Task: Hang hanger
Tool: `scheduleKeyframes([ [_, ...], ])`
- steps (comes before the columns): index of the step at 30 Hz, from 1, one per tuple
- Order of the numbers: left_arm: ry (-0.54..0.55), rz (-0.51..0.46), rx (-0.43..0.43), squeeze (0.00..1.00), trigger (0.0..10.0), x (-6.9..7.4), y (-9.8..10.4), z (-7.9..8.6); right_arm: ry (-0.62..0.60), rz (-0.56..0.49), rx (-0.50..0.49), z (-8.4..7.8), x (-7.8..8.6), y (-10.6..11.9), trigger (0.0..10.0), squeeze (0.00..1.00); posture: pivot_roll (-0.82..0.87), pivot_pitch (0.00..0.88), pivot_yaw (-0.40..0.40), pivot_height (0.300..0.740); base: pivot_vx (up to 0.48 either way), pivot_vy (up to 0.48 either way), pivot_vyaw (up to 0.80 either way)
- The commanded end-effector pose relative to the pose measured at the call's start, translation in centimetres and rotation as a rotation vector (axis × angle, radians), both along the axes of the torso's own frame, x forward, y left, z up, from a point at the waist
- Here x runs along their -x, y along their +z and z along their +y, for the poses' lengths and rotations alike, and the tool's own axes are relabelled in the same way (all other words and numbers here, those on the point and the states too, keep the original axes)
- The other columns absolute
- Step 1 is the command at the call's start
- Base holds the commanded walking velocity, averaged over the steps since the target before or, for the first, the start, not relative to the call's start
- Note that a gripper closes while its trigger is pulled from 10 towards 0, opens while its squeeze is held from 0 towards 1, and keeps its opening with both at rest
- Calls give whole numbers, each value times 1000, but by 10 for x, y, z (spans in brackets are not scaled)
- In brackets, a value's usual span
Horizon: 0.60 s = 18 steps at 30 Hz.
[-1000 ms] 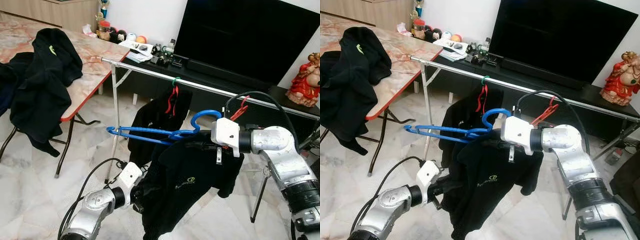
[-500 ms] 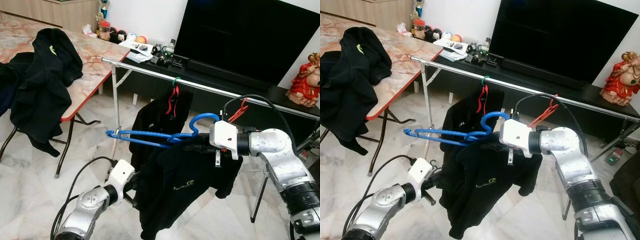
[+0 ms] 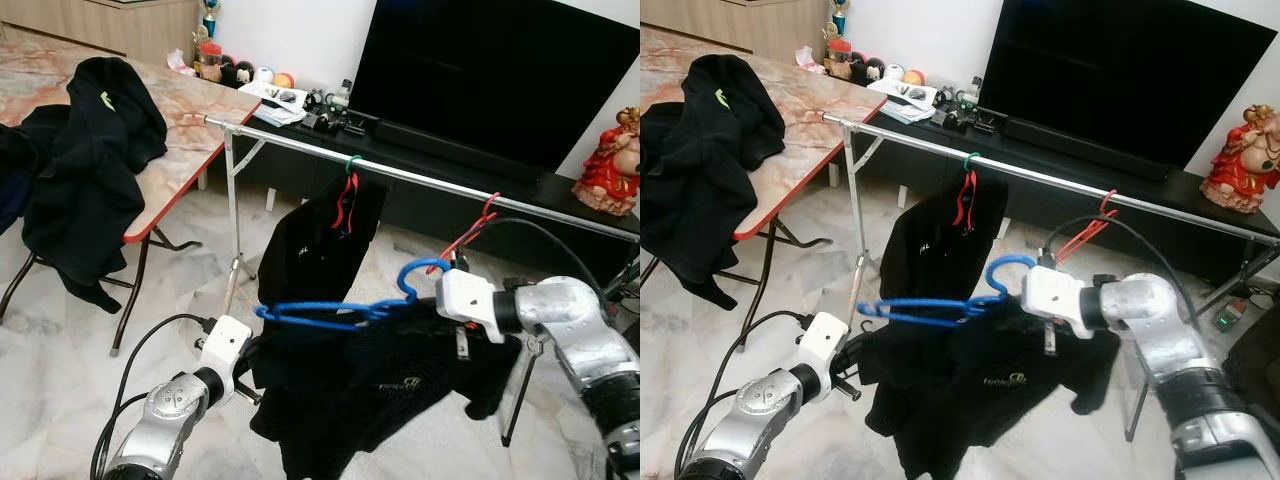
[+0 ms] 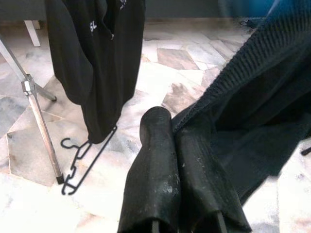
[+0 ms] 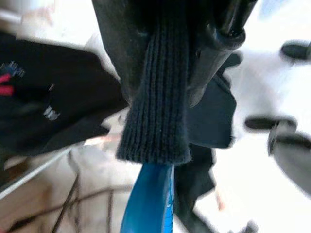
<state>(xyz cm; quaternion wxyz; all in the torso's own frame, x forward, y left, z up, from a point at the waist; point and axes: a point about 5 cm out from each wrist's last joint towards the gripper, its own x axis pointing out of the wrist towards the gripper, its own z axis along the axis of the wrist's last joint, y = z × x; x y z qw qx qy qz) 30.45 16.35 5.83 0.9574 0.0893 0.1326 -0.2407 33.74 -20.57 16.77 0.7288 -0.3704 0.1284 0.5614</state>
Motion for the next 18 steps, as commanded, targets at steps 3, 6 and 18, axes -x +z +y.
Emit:
scheduleKeyframes([
  [3, 16, 29, -14, 0, 0, 4, -7, 1, -45, -1, 132, -25, 2, -1, 0, 0, 146, 0, -215, 740, 0, 0, 0],
  [6, 12, 35, -18, 0, 0, 4, -8, 1, -79, -5, 263, -35, 1, -9, 0, 0, 146, 0, -211, 740, 0, 0, 0],
  [18, -146, 68, 14, 0, 0, 14, -1, -11, -207, -188, 323, -23, -18, -16, 0, 0, 155, 0, -208, 740, 0, 0, 0],
])
